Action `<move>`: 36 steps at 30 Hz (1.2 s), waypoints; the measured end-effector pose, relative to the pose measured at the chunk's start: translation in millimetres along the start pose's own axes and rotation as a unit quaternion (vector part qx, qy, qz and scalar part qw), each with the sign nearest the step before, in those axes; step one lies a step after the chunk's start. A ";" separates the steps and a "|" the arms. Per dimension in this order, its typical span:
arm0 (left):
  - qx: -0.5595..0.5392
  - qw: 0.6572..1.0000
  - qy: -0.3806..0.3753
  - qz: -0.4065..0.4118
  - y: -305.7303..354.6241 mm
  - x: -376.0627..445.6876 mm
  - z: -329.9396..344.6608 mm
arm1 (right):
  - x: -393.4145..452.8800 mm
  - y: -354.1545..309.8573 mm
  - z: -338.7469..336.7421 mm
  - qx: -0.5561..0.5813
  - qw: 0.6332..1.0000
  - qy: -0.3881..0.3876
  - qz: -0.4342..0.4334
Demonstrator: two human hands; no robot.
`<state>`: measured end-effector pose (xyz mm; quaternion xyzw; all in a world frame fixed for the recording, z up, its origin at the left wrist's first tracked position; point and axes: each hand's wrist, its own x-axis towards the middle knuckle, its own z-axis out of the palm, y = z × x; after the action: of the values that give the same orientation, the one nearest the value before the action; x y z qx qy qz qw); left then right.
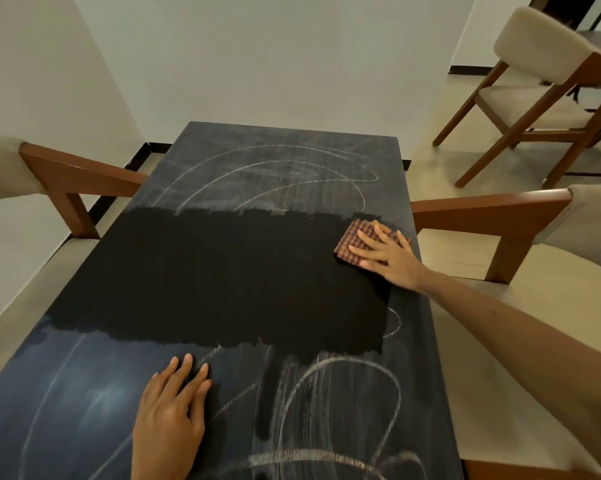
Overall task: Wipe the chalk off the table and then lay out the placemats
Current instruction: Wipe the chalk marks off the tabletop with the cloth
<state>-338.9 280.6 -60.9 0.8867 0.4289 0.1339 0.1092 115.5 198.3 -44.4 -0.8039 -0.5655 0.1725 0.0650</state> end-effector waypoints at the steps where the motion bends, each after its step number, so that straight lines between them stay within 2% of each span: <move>1: -0.002 1.000 0.001 -0.002 0.3 0.2 -0.2 | -18.0 -3.4 5.1 0.007 1.000 -0.007 -0.007; 6: 0.003 0.999 0.034 -0.014 6.9 -1.4 -3.2 | -120.7 -17.3 42.9 0.077 0.994 0.013 -0.079; 10: 0.008 0.999 0.047 -0.007 4.6 -1.8 0.5 | -158.6 -15.0 57.0 0.089 0.989 0.000 -0.115; 15: 0.000 0.997 0.072 0.003 -0.4 -1.8 9.8 | -128.3 7.1 43.8 0.071 0.988 -0.010 -0.135; 22: -0.006 0.997 0.075 0.022 -7.1 3.3 16.3 | -21.3 52.6 -2.6 0.117 0.991 0.056 -0.033; 26: -0.014 0.998 0.057 0.039 -7.8 4.8 13.0 | 12.4 66.3 -7.7 0.127 0.988 0.081 0.012; 31: -0.023 0.999 0.049 0.006 1.9 2.8 6.9 | -18.5 47.0 2.6 0.122 0.989 0.081 0.019; 33: -0.014 0.998 0.053 -0.011 5.2 0.6 4.8 | -48.8 35.6 12.4 0.082 0.995 0.060 -0.006; 36: -0.009 0.999 0.010 -0.042 6.2 -0.5 2.3 | -101.4 17.4 34.6 0.052 0.997 0.032 -0.049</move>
<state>-333.9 276.3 -61.2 0.8655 0.4654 0.1424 0.1187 88.3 94.6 -61.2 -0.7760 -0.5918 0.1728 0.1334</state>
